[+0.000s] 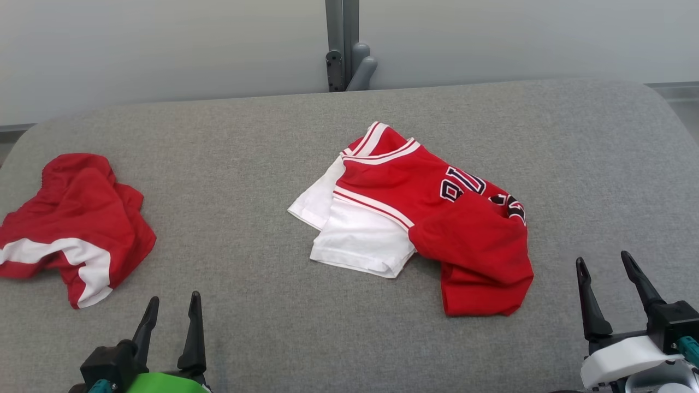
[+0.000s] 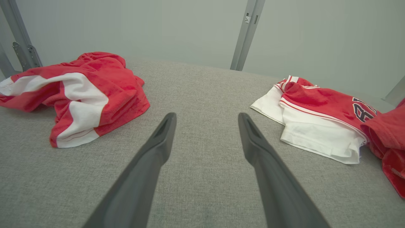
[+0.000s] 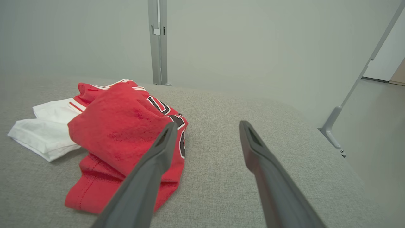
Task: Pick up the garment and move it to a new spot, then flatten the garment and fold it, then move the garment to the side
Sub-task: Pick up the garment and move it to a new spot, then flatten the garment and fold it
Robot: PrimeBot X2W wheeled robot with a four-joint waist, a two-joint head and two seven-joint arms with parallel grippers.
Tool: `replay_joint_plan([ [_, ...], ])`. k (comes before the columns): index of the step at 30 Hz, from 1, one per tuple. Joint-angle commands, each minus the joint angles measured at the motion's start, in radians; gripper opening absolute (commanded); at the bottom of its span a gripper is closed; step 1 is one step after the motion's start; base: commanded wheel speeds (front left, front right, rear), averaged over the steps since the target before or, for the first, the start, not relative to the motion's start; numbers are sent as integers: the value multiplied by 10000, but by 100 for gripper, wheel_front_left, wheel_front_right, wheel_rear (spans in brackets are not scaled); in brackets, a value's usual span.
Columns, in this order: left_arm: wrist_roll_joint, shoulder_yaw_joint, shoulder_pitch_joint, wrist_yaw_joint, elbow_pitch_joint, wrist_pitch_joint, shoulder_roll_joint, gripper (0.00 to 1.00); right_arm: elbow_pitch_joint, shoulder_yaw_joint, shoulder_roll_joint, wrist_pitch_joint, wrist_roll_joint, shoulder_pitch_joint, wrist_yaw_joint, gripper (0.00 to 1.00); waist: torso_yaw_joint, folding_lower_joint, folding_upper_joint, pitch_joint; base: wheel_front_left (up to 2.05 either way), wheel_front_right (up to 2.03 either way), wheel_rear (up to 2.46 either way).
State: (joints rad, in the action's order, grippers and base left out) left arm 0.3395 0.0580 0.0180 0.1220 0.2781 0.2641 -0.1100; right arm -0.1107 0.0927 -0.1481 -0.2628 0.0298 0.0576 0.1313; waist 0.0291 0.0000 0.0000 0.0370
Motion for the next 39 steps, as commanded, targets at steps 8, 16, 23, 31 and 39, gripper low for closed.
replay_joint_plan([
  [8, -275, -146, 413, 93, -269, 3, 86, 100, -434, 73, -17, -31, 30, 14, -10, 100, -243, 0, 0, -40, 0, 0, 0],
  [16, -139, -34, 297, 97, -309, 4, 31, 100, -434, 4, 32, -31, 56, -80, -10, 100, -301, 0, 0, 57, 0, 0, 0],
  [23, 51, 301, -371, 98, -579, 4, 130, 100, -267, -150, 36, -31, 118, -451, -10, 100, -492, 0, 0, 530, 0, 0, 0],
  [31, 2205, 2652, -2847, 99, 1409, -653, 226, 100, 77, -466, 139, -31, 109, -1154, -10, 100, -1288, 0, 0, 1587, 0, 0, 0],
  [39, 3119, 3377, -4415, 98, 3995, -1424, -248, 100, -5, -524, 421, -31, 128, -1371, -10, 100, -2205, 0, 0, 2055, 0, 0, 0],
])
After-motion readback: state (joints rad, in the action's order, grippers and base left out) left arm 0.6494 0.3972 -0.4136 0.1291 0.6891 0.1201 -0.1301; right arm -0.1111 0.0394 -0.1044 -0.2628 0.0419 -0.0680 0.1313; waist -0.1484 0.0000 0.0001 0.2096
